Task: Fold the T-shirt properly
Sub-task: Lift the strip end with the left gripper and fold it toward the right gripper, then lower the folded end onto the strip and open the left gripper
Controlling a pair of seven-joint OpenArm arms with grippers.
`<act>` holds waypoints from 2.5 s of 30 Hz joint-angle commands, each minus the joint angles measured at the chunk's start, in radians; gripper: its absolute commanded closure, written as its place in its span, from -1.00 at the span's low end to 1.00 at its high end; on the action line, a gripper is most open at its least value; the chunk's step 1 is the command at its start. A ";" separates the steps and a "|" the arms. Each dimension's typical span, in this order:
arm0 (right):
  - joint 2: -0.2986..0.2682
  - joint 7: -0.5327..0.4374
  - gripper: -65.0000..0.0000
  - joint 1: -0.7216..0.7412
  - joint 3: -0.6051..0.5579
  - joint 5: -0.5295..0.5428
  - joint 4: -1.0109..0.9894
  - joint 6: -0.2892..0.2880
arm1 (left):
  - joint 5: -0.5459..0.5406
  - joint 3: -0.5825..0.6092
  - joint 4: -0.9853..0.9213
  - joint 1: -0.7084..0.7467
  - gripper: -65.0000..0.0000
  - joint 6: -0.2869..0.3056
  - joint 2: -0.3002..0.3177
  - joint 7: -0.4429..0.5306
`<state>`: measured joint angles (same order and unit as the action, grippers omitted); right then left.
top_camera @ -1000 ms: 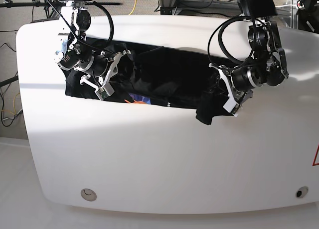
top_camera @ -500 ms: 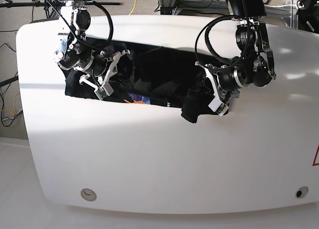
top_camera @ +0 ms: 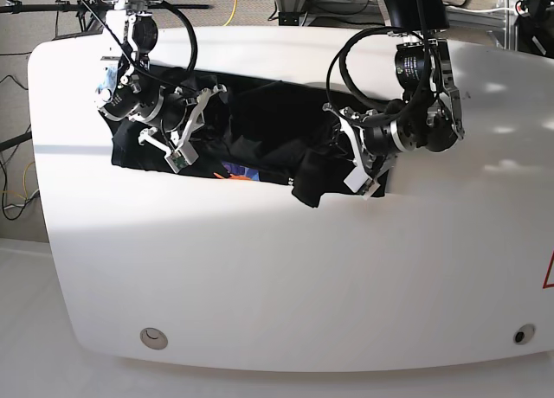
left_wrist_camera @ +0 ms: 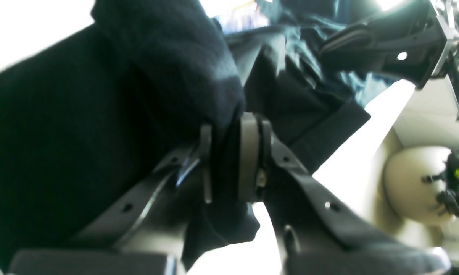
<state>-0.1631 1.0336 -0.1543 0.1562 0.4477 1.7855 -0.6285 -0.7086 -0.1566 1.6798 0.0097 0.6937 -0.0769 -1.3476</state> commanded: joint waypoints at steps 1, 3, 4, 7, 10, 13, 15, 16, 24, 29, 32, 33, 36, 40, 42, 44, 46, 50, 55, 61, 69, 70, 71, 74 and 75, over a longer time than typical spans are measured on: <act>-0.008 -0.015 0.87 0.009 0.004 0.014 0.017 -0.001 | -0.055 0.003 0.008 -0.021 0.98 0.004 -0.005 0.009; -0.008 -0.014 0.87 0.009 0.004 0.015 0.018 -0.001 | -0.062 0.005 0.003 -0.023 0.98 0.004 -0.007 0.010; -0.007 -0.013 0.87 0.009 0.003 0.014 0.019 -0.003 | -0.066 0.010 0.004 -0.024 1.00 0.004 -0.009 0.017; -0.005 -0.011 0.88 0.009 0.002 0.014 0.021 -0.004 | -0.070 0.018 0.002 -0.026 1.00 0.004 -0.014 0.028; -0.005 -0.012 0.88 0.009 0.002 0.014 0.021 -0.004 | -0.068 0.023 -0.002 -0.029 1.00 0.004 -0.018 0.032; -0.005 -0.012 0.88 0.009 0.002 0.014 0.020 -0.004 | -0.069 0.024 -0.003 -0.032 1.00 0.004 -0.021 0.031; -0.005 -0.011 0.88 0.005 0.002 0.012 0.023 -0.006 | -0.068 0.014 0.002 -0.030 1.00 0.004 -0.028 0.034; -0.005 -0.011 0.88 0.005 0.002 0.012 0.022 -0.006 | -0.069 0.014 0.001 -0.030 1.00 0.004 -0.029 0.034; -0.005 -0.012 0.88 0.007 0.002 0.010 0.022 -0.010 | -0.076 0.020 -0.004 -0.031 0.90 0.004 -0.032 0.028; -0.005 -0.014 0.88 0.010 0.001 0.006 0.020 -0.011 | -0.083 0.028 -0.010 -0.024 0.44 0.004 -0.025 0.041; -0.004 -0.015 0.88 0.010 0.001 0.005 0.020 -0.010 | -0.088 0.032 -0.011 -0.022 0.29 0.004 -0.025 0.055; -0.004 -0.015 0.88 0.010 0.001 0.004 0.019 -0.010 | -0.089 0.032 -0.012 -0.022 0.25 0.004 -0.024 0.059; -0.002 -0.015 0.88 0.012 -0.001 0.010 0.019 -0.007 | -0.098 0.026 -0.015 -0.030 0.15 0.004 -0.030 0.068; -0.001 -0.015 0.88 0.013 -0.001 0.011 0.019 -0.007 | -0.102 0.029 -0.020 -0.031 0.07 0.004 -0.035 0.079; -0.001 -0.015 0.88 0.014 0.000 0.010 0.019 -0.007 | -0.103 0.034 -0.022 -0.033 0.02 0.004 -0.037 0.082; -0.001 -0.015 0.88 0.015 0.000 0.010 0.019 -0.008 | -0.103 0.040 -0.023 -0.034 -0.02 0.004 -0.039 0.083; -0.001 -0.014 0.88 0.014 0.000 0.009 0.016 -0.009 | -0.102 0.050 -0.023 -0.035 -0.06 0.004 -0.042 0.079; -0.002 -0.013 0.88 0.013 0.000 0.008 0.014 -0.010 | -0.104 0.074 -0.024 -0.036 -0.14 0.004 -0.042 0.077; 0.000 -0.012 0.88 0.013 0.000 0.009 0.014 -0.011 | -0.115 0.097 -0.028 -0.039 -0.22 0.004 -0.039 0.081; 0.000 -0.010 0.88 0.009 -0.001 0.004 0.019 -0.005 | -0.135 0.090 -0.039 -0.045 -0.32 0.004 -0.029 0.104; -0.001 -0.011 0.88 0.008 0.000 0.003 0.019 -0.012 | -0.135 0.075 -0.034 -0.046 -0.30 0.004 0.014 0.120; -0.001 -0.012 0.88 0.008 0.000 0.003 0.019 -0.012 | -0.137 0.073 -0.033 -0.046 -0.29 0.004 0.022 0.121; -0.001 -0.012 0.88 0.007 0.000 0.002 0.018 -0.012 | -0.139 0.072 -0.031 -0.046 -0.28 0.004 0.030 0.123; -0.001 -0.013 0.88 0.006 0.000 0.001 0.018 -0.012 | -0.143 0.066 -0.031 -0.048 -0.28 0.004 0.056 0.124; -0.001 -0.013 0.88 0.006 0.000 0.001 0.019 -0.011 | -0.144 0.063 -0.030 -0.049 -0.28 0.004 0.064 0.124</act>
<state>-0.1581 1.0336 -0.1543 0.1551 0.4400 1.7855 -0.6323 -0.8173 -0.0879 1.6276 -0.0170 0.6937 -0.0288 -1.2442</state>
